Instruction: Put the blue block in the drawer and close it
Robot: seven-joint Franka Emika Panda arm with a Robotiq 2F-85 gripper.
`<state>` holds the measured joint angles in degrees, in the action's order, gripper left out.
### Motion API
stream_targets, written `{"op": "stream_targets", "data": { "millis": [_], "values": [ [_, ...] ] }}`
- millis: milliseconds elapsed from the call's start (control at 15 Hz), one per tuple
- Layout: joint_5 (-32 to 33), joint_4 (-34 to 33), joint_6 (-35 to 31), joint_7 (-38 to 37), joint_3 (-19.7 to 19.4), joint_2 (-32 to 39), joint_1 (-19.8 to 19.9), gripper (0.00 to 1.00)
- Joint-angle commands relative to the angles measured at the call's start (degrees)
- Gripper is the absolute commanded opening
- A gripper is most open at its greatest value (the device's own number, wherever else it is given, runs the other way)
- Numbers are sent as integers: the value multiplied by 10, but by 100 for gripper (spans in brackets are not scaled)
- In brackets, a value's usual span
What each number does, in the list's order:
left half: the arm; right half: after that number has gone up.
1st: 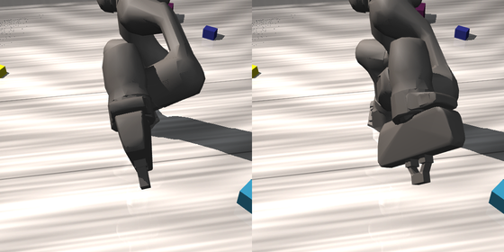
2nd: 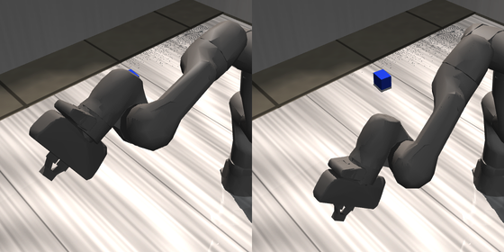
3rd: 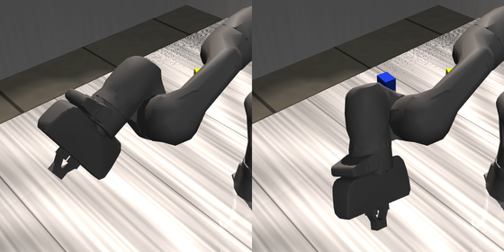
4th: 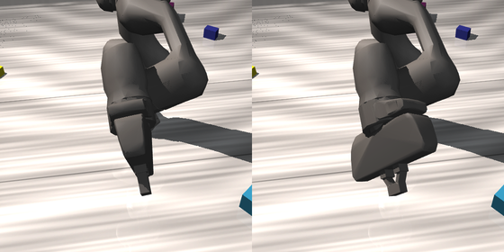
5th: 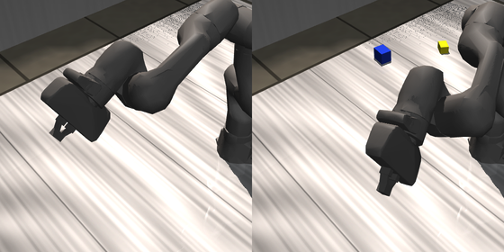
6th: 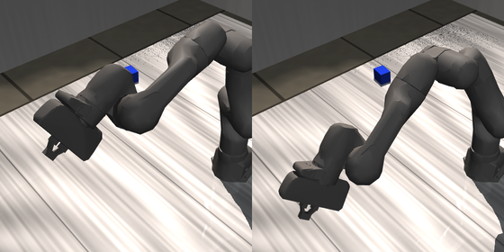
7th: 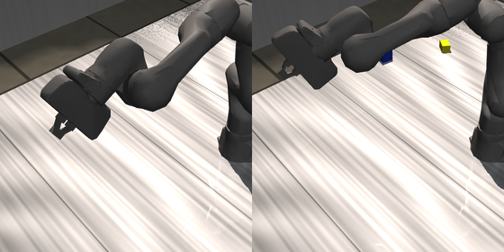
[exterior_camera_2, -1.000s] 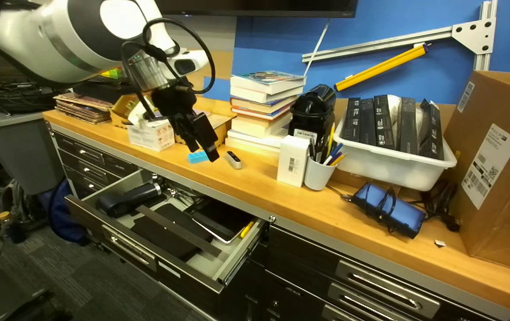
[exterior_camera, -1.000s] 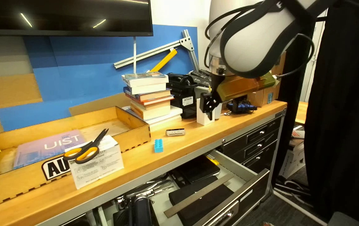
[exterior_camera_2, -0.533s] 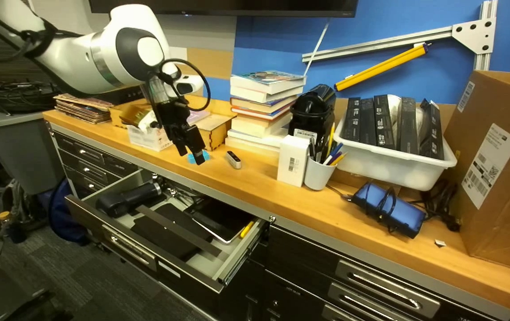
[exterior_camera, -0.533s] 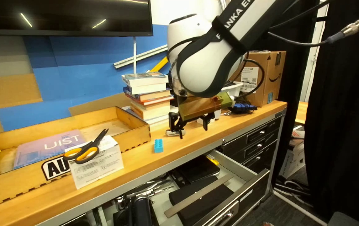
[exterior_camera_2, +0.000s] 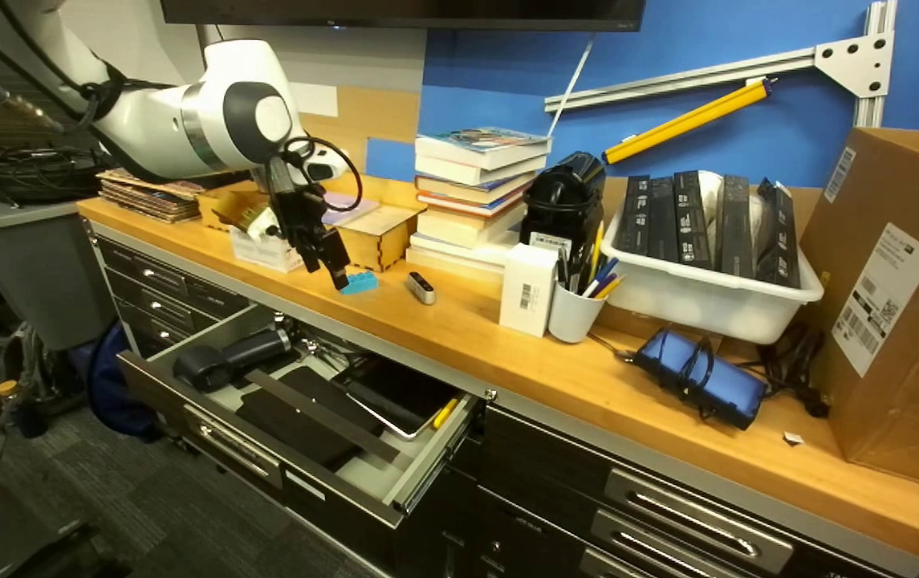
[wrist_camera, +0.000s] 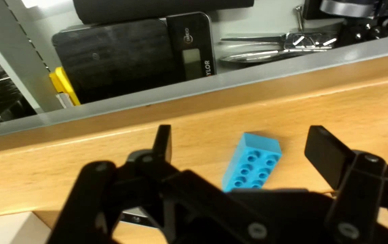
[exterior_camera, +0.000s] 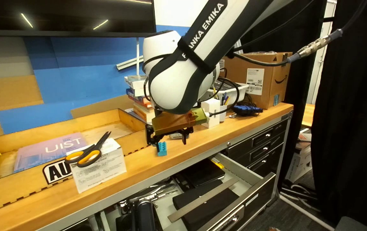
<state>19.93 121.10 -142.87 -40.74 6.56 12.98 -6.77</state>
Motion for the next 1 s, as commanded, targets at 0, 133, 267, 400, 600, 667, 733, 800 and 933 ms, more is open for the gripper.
{"op": "stream_targets", "data": {
  "millis": [0, 133, 267, 400, 600, 667, 733, 800, 933],
  "values": [
    [29, -54, -26, -59, -37, 48, -44, 100],
    [40, -76, -29, -80, -53, 70, -61, 100],
    [45, -94, -33, -94, -67, 90, -74, 100],
    [59, -108, -40, -114, -85, 106, -88, 75],
    [89, -124, -48, -149, -114, 121, -108, 51],
    [92, -125, -46, -155, -119, 121, -110, 42],
    [90, -125, -40, -155, -121, 120, -111, 35],
    [84, -120, -30, -150, -121, 116, -109, 27],
    [81, -106, -18, -146, -124, 108, -106, 13]
  ]
}}
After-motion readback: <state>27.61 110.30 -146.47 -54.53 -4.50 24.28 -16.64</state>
